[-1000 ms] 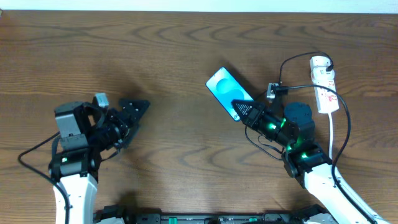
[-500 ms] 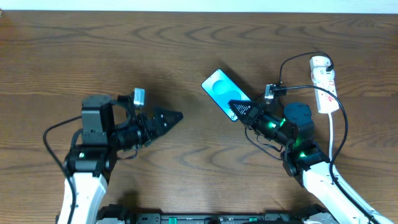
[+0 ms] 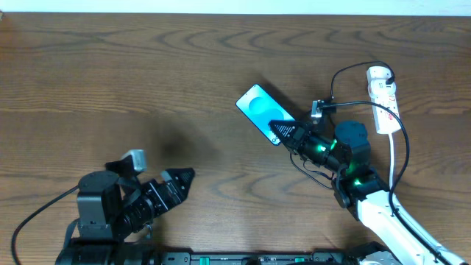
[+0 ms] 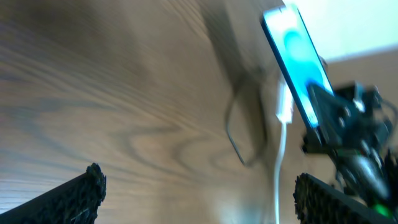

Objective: Plug charger to phone and switch on socket

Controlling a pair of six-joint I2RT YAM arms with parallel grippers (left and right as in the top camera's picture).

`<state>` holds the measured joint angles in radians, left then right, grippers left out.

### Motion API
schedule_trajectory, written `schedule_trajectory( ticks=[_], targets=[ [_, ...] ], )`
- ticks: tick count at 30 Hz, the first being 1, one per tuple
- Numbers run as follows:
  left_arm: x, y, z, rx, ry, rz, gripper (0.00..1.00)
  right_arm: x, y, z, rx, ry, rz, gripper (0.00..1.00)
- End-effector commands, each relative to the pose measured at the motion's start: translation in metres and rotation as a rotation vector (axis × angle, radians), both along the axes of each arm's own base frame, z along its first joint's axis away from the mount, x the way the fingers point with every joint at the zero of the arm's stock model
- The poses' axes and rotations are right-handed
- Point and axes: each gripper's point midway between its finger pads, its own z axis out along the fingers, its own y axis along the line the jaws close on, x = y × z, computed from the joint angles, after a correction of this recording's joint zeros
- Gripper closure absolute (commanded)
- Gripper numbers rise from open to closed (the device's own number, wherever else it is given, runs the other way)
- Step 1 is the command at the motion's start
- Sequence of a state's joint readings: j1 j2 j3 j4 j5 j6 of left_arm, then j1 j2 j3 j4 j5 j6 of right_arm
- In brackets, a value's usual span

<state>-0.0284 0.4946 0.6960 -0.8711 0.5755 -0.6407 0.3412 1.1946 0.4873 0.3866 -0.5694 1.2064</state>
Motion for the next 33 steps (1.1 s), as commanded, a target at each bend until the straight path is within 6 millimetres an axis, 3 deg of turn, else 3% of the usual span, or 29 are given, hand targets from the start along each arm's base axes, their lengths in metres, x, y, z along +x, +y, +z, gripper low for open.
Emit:
schedule_trajectory(
  ticks=[1,5,8,14,20,29,33],
  targets=[
    [0.016,0.032,-0.013,0.064,0.038,0.228,0.02,0.004,0.001,-0.001,0.005,0.006,0.001,0.99],
    [0.041,0.029,-0.033,-0.043,0.048,0.294,0.02,0.003,0.002,-0.001,0.009,0.004,0.011,0.99],
    [0.060,0.013,-0.041,-0.191,0.062,0.285,0.02,0.004,0.003,0.002,0.016,-0.011,0.017,0.99],
    [0.085,-0.016,-0.034,-0.400,0.080,0.190,0.02,0.004,0.003,0.003,0.017,-0.013,0.017,0.99],
    [0.114,-0.042,-0.012,-0.546,0.030,0.062,0.02,0.004,0.003,0.003,0.057,0.043,-0.005,0.99],
    [0.122,-0.086,-0.030,-0.629,0.143,-0.026,0.02,0.001,0.011,0.002,0.083,0.090,-0.021,0.99],
    [0.127,-0.100,-0.026,-0.679,0.142,-0.052,0.02,-0.006,0.025,0.001,0.083,0.102,-0.014,0.99]
  ],
)
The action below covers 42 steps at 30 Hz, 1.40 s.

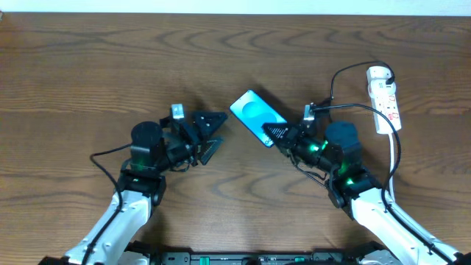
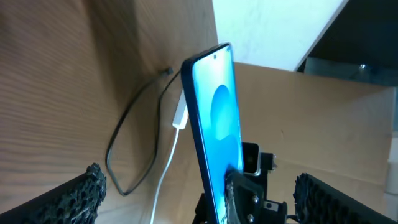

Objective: Plug charger to phone and switch on socket

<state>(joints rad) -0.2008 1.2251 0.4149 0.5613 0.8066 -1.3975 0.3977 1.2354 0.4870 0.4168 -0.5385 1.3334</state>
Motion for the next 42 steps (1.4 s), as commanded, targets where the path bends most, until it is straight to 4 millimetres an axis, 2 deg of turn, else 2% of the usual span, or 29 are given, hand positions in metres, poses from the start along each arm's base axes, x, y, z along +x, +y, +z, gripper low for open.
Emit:
schedule_trajectory(
  ticks=[1,5,10,14,23,27,29,36,40,42],
  targets=[
    [0.002,-0.010,0.010,-0.063,0.010,-0.016,0.02,-0.004,0.013,0.009,0.029,0.003,-0.009,0.99],
    [0.006,-0.010,0.019,-0.093,-0.006,-0.002,0.02,-0.009,0.023,0.008,0.044,0.037,-0.022,0.99],
    [0.008,-0.009,0.018,-0.127,0.048,0.028,0.02,-0.017,0.033,0.008,0.118,0.147,-0.034,0.99],
    [0.008,-0.009,0.018,-0.134,0.059,0.030,0.02,-0.021,0.037,0.008,0.133,0.171,-0.031,0.99],
    [0.008,-0.009,0.019,-0.243,0.221,0.070,0.02,-0.025,0.046,0.006,0.142,0.199,-0.060,0.99],
    [0.010,-0.009,0.029,-0.263,0.176,0.064,0.01,-0.029,0.052,0.005,0.157,0.226,-0.080,0.99],
    [0.011,-0.009,0.038,-0.273,0.136,0.058,0.07,-0.034,0.056,0.005,0.177,0.260,-0.079,0.99],
    [0.012,-0.009,0.038,-0.273,0.132,0.057,0.10,-0.041,0.063,0.005,0.194,0.289,-0.057,0.99],
    [0.012,-0.009,0.038,-0.273,0.132,0.057,0.25,-0.045,0.067,0.011,0.210,0.282,-0.020,0.99],
    [0.012,-0.009,0.038,-0.272,0.131,0.057,0.27,-0.047,0.070,0.014,0.217,0.274,-0.007,0.99]
  ],
)
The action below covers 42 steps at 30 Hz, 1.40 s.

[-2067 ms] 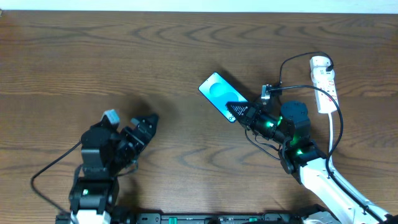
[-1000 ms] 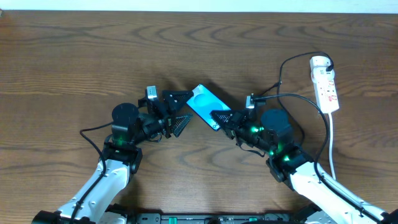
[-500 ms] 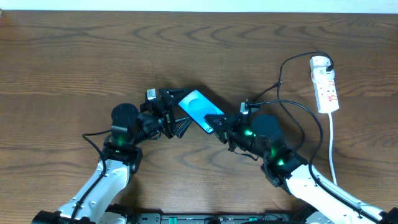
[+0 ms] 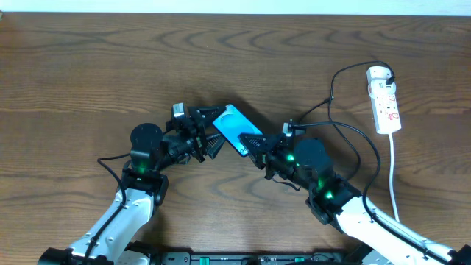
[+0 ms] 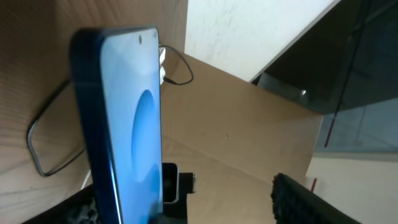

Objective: Plug charger to phone and switch on socket
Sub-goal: 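Grasp the phone's edge with the left gripper beside the right gripper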

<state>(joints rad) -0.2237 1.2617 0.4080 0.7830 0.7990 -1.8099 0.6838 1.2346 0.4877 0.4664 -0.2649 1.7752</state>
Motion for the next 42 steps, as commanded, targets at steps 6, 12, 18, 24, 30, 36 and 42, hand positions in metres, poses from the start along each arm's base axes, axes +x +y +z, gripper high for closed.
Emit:
schedule_trajectory(
  ticks=[6,12,18,24,30,36,42],
  targets=[
    [0.003,-0.001,0.010,-0.003,-0.040,0.003,0.39,-0.021,0.020,0.009,0.033,-0.003,0.105,0.99],
    [0.004,-0.001,0.010,0.003,-0.049,0.005,0.48,-0.025,0.023,0.009,0.032,-0.002,0.118,0.99],
    [0.004,0.000,0.010,0.004,-0.049,0.009,0.56,-0.030,0.027,0.009,0.018,-0.024,0.134,0.99],
    [0.004,0.000,0.010,0.004,-0.049,0.008,0.67,-0.032,0.029,0.009,-0.010,-0.068,0.148,0.99],
    [-0.001,-0.009,0.010,0.007,-0.054,-0.020,0.78,-0.031,0.029,0.008,-0.012,-0.069,0.142,0.99],
    [-0.004,-0.013,0.010,0.028,-0.086,-0.037,0.88,-0.032,0.029,0.008,-0.043,-0.115,0.161,0.99],
    [-0.004,-0.013,0.010,0.028,-0.086,-0.037,0.92,-0.032,0.028,0.006,-0.055,-0.121,0.166,0.95]
  ],
)
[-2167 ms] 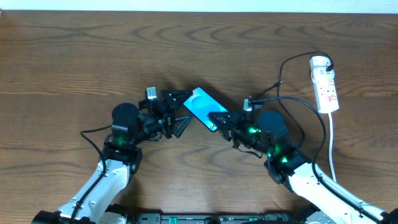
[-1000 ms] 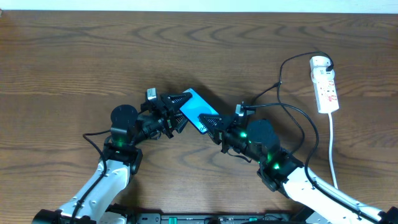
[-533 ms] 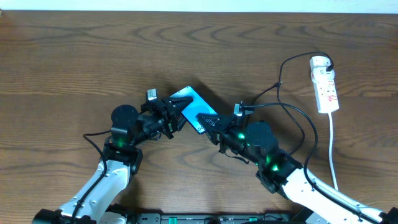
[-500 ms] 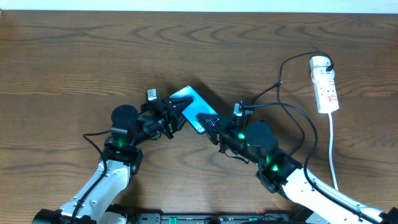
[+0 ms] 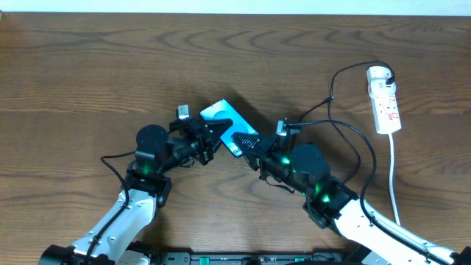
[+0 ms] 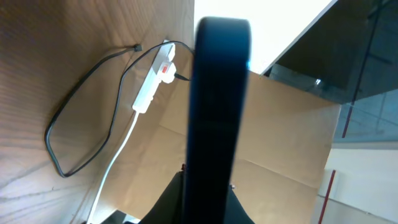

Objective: Plug charger to phone and switch on socket
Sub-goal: 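Grasp the phone's edge with the left gripper beside the right gripper, then release the phone from the right gripper and reach toward the charger cable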

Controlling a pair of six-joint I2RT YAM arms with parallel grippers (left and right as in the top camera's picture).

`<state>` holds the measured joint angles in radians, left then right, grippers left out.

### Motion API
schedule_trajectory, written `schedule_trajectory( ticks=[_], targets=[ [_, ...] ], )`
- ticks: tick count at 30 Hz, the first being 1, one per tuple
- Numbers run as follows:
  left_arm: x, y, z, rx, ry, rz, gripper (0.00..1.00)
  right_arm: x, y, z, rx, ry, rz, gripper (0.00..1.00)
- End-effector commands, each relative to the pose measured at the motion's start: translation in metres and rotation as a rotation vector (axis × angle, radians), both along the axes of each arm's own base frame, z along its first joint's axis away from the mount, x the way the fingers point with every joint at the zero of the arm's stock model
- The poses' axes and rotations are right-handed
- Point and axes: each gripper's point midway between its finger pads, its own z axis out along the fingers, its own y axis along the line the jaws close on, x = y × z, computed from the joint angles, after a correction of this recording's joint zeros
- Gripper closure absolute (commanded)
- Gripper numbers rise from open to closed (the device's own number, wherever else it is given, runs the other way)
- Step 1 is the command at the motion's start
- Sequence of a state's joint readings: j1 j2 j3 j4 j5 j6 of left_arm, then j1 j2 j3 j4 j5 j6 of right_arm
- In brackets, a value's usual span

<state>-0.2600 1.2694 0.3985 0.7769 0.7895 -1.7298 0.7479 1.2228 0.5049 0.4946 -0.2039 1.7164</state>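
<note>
The phone, blue screen up and tilted, hangs above the table middle between both arms. My left gripper is shut on its left end. My right gripper holds the lower right end. In the left wrist view the phone stands edge-on and dark, with my left gripper closed against both its sides. The white socket strip lies at the far right, also seen as strip. Its black charger cable loops over the table; the free plug tip lies loose on the wood.
The strip's white lead runs down the right side toward the front edge. Black cable loops lie just right of my right arm. A cardboard panel stands beyond the table's right end.
The phone has moved a little further left and turned edge-on to the left wrist camera. My left gripper, open around it before, is now shut on it. The right gripper still holds it.
My right gripper held the phone near the strip while my left arm sat open at the front left. The left arm then stood open near the table middle as the phone came toward it. The open left fingers then flanked the phone; now both grippers hold it.
</note>
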Motion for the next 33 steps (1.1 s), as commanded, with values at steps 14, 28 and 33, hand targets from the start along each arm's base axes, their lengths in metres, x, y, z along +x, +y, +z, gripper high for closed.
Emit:
schedule_trajectory(
  ticks=[14,28,33],
  targets=[
    [0.008,0.023,-0.032,0.171,0.010,0.048,0.92,-0.024,0.007,-0.033,-0.194,-0.071,0.146,0.67],
    [-0.003,0.037,-0.067,0.286,0.084,0.031,0.93,0.012,-0.027,-0.043,-0.728,-0.615,0.135,0.46],
    [-0.003,0.037,-0.066,0.301,0.058,0.016,0.93,0.028,-0.048,-0.048,-0.797,-0.598,0.095,0.44]
  ],
)
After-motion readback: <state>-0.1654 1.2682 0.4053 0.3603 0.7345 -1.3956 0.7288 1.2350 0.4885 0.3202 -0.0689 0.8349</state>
